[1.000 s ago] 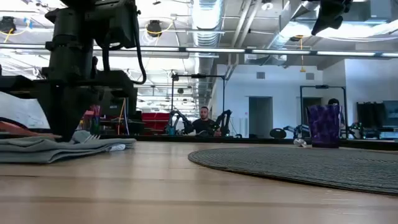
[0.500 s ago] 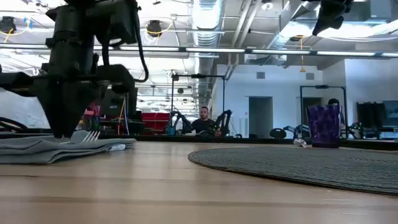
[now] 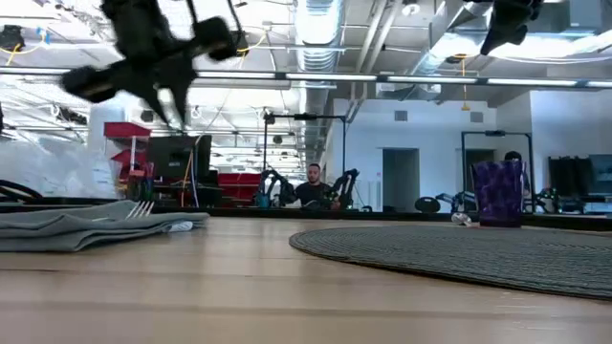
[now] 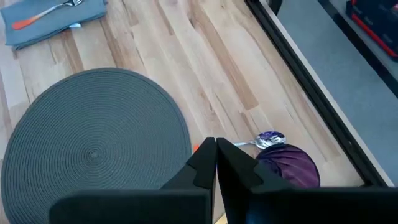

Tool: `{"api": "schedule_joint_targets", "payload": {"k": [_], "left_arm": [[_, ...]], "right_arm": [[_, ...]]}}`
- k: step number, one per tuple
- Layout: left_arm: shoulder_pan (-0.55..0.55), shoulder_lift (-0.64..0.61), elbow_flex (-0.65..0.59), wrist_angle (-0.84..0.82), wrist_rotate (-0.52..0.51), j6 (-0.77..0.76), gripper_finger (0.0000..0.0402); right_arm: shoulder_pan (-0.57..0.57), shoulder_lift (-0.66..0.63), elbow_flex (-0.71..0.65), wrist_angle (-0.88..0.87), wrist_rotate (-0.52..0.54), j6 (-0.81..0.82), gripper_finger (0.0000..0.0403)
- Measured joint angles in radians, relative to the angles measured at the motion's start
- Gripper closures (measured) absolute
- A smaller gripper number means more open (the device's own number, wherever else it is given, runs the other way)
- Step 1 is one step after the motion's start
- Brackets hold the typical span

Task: Set table place
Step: Move the gray placemat to the center of the table

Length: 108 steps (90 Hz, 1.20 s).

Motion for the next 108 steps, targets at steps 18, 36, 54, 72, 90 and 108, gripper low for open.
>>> {"api": "schedule_joint_targets", "payload": {"k": [18,36,54,72,90,108], "left_arm": [[0.089,0.045,0.009,0.381,-0.052,0.268,0.0363],[0.176,0.136,0.009,0.757,-0.031,0.525,0.0363],[0.239,0.232,0.009,0.863,0.096,0.592,0.0363],[0.273,0.343,0.031,0.869,0.3,0.625,0.0363],[0.274,0.38,0.069,0.879,0.372,0.728,0.0363],[0.288,0.38,0.071,0.862,0.372,0.808,0.0363]], "right_arm": [[0.0,-0.001,-0.015,-0.021,-0.001,0.02,0.0403],[0.011,-0.011,-0.124,-0.044,-0.019,0.109,0.0403],[0.064,-0.029,-0.287,-0.031,-0.051,0.208,0.0403],[0.072,-0.029,-0.363,0.041,-0.038,0.266,0.0403],[0.123,-0.073,-0.394,-0.041,0.001,0.268,0.0403],[0.049,-0.069,-0.359,0.122,0.135,0.247,0.0402]]}}
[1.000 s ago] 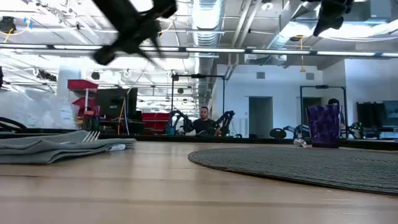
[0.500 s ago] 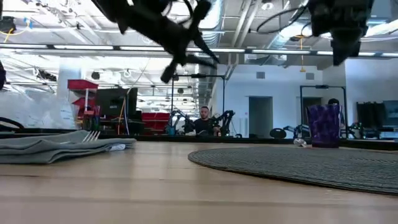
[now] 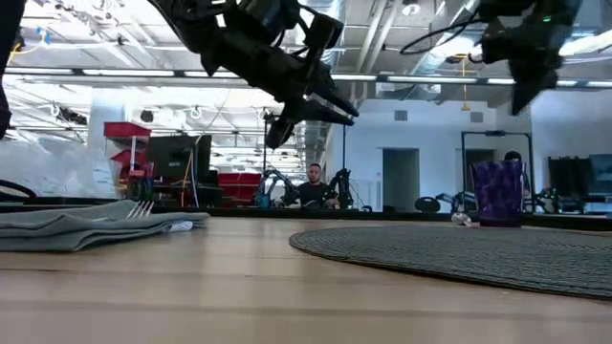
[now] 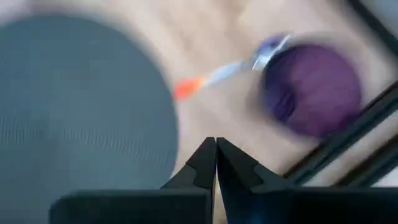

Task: Set table place
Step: Move the gray placemat to the center of the table

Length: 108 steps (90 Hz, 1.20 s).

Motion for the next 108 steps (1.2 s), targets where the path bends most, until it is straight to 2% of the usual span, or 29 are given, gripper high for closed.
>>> {"api": "schedule_joint_targets", "payload": {"k": [16,23,31,41,51,57,67,83,98,108], "left_arm": [[0.021,0.0,0.0,-0.037,0.03,0.024,0.0363],[0.024,0.0,0.0,-0.06,0.052,0.039,0.0363],[0.024,0.0,0.0,-0.088,0.082,0.056,0.0363],[0.017,0.0,0.0,-0.119,0.107,0.063,0.0363],[0.007,0.016,0.002,-0.141,0.135,0.074,0.0366],[-0.002,0.021,0.001,-0.17,0.157,0.079,0.038],[-0.024,0.041,0.002,-0.153,0.159,0.087,0.0398],[-0.055,0.098,0.002,-0.152,0.215,0.082,0.0402],[-0.077,0.174,0.025,-0.169,0.241,0.078,0.0401],[-0.089,0.222,0.09,-0.269,0.231,0.131,0.0401]], "right_arm": [[-0.074,0.06,0.001,-0.008,-0.189,-0.052,0.0373],[-0.085,0.072,0.0,-0.087,-0.294,-0.063,0.0351],[-0.059,0.059,-0.023,-0.168,-0.36,-0.049,0.0336],[0.027,0.028,-0.077,-0.146,-0.364,0.007,0.0341],[0.116,0.024,-0.146,-0.08,-0.362,0.09,0.0372],[0.162,0.023,-0.183,-0.033,-0.362,0.124,0.0394],[0.219,0.028,-0.245,0.025,-0.371,0.173,0.0401],[0.264,0.029,-0.327,0.069,-0.374,0.223,0.0403],[0.26,0.023,-0.322,0.094,-0.373,0.225,0.0403],[0.249,0.01,-0.315,0.096,-0.373,0.219,0.0403]]}}
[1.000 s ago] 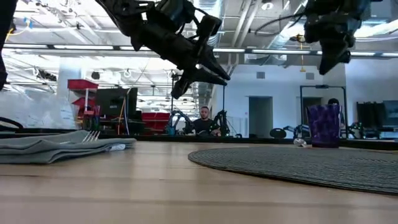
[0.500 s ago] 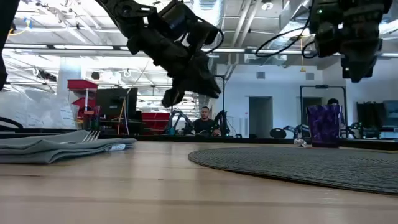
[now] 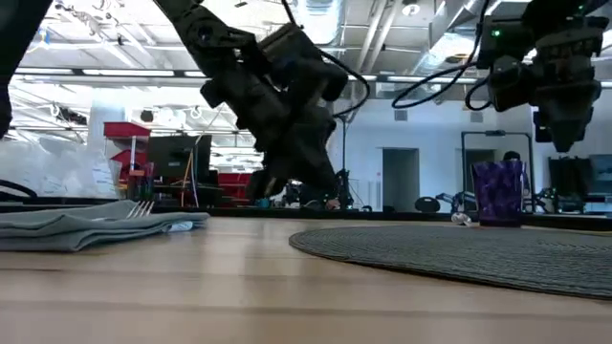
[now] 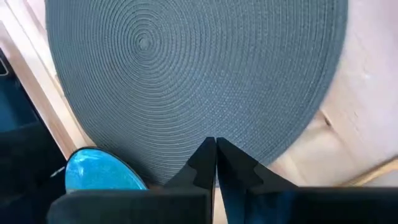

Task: Set table place
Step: Move the gray placemat to the center of the table

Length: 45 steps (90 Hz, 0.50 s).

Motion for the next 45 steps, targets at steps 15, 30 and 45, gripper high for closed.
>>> {"api": "schedule_joint_targets", "payload": {"k": [15,30,45], "left_arm": [[-0.021,0.069,0.177,-0.284,-0.14,0.169,0.0401],[-0.024,0.175,0.317,-0.421,-0.168,0.276,0.0401],[-0.025,0.235,0.412,-0.484,-0.169,0.312,0.0401]], "right_arm": [[-0.018,-0.009,0.0,-0.011,0.003,-0.028,0.0403],[-0.033,-0.008,0.0,-0.009,0.004,-0.054,0.0403],[-0.032,-0.008,0.0,-0.011,0.004,-0.062,0.0403]]}}
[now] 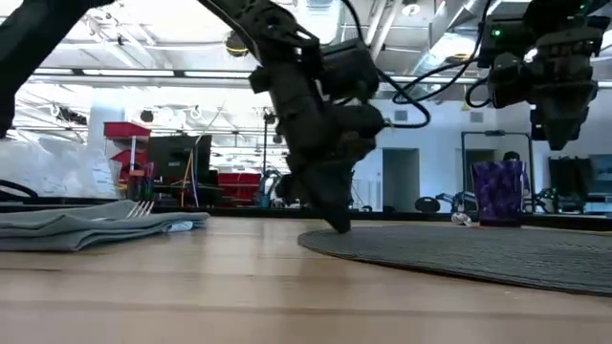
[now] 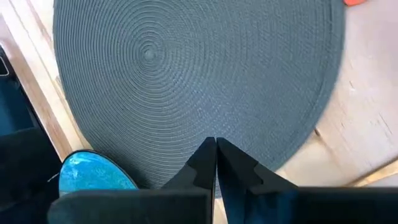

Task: Set table place
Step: Move the gray placemat to the center of the table

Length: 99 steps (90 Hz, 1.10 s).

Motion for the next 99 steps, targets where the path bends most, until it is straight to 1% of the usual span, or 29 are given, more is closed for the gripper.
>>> {"api": "schedule_joint_targets", "payload": {"k": [11,22,63,83,91,99], "left_arm": [[0.0,-0.002,0.007,-0.068,-0.018,0.012,0.0401],[0.008,-0.012,0.007,-0.192,-0.033,0.046,0.0401],[0.013,-0.01,0.005,-0.51,-0.055,0.175,0.0401],[0.047,-0.008,0.004,-0.572,-0.11,0.178,0.0401],[0.066,-0.008,0.003,-0.572,-0.15,0.171,0.0401],[0.086,-0.009,0.003,-0.569,-0.165,0.156,0.0401]], "right_arm": [[0.0,0.0,0.0,0.001,0.0,-0.009,0.0403],[0.0,0.0,0.0,0.009,0.0,-0.019,0.0403],[0.0,0.0,0.0,0.027,0.001,-0.026,0.0403],[0.0,0.0,0.0,0.03,0.023,-0.036,0.0403],[0.0,0.0,0.0,0.03,0.024,-0.036,0.0403],[0.0,0.0,0.0,0.029,0.024,-0.036,0.0403]]}}
